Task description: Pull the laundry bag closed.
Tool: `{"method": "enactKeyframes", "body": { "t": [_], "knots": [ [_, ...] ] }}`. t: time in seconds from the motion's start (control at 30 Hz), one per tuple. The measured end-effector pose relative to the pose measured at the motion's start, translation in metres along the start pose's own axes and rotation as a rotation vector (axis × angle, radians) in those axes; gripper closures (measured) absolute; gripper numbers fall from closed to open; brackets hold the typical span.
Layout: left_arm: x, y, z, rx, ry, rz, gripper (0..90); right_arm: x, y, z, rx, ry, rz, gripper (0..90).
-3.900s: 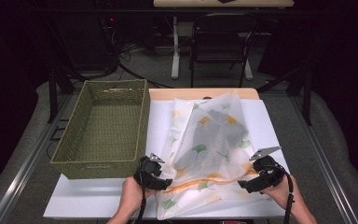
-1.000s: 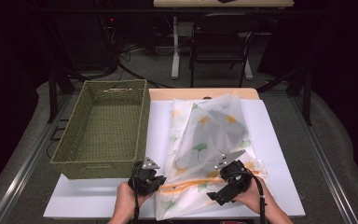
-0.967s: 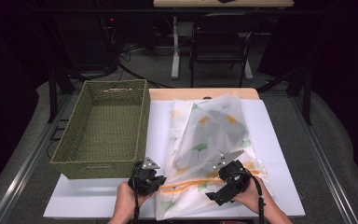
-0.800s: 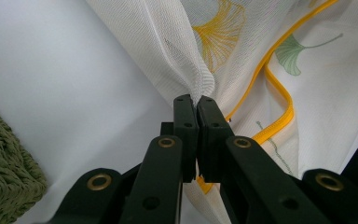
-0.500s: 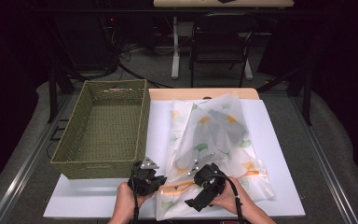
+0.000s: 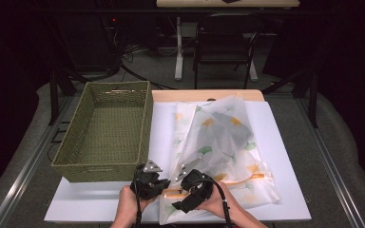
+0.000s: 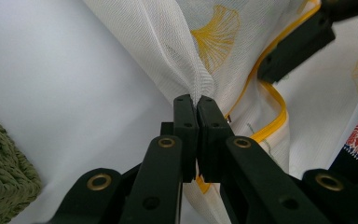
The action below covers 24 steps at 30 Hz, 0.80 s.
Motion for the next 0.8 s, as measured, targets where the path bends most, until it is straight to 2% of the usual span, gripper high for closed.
{"method": "enactKeyframes", "body": {
  "t": [0.2,0.3,0.53,0.7,0.8],
  "knots": [
    [0.000,0.000,0.000,0.000,-0.003,0.000,88.2,0.001,0.005,0.011,0.004,0.009,0.033,52.3],
    [-0.001,0.001,0.000,-0.004,-0.009,-0.007,88.2,0.003,0.007,0.017,0.003,0.017,0.039,56.7],
    [-0.001,0.001,-0.001,-0.005,-0.018,-0.015,88.3,0.003,0.009,0.029,0.020,-0.003,0.059,64.0],
    [-0.001,0.000,-0.001,-0.003,-0.029,-0.013,88.3,0.003,0.012,0.035,0.008,-0.016,0.073,66.7],
    [-0.001,0.000,-0.001,-0.005,-0.028,-0.012,88.3,0.004,0.011,0.038,0.026,-0.022,0.090,71.4]
  ]
}}
Point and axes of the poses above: each handheld gripper's, and its own axes: z roughly forward along the jaws, y roughly out of its top, x roughly to its left, the point moved 9 cm from there along z, roughly forward along the jaws, and after that the axes turned 5 degrees about -z, right-handed, at the moved point
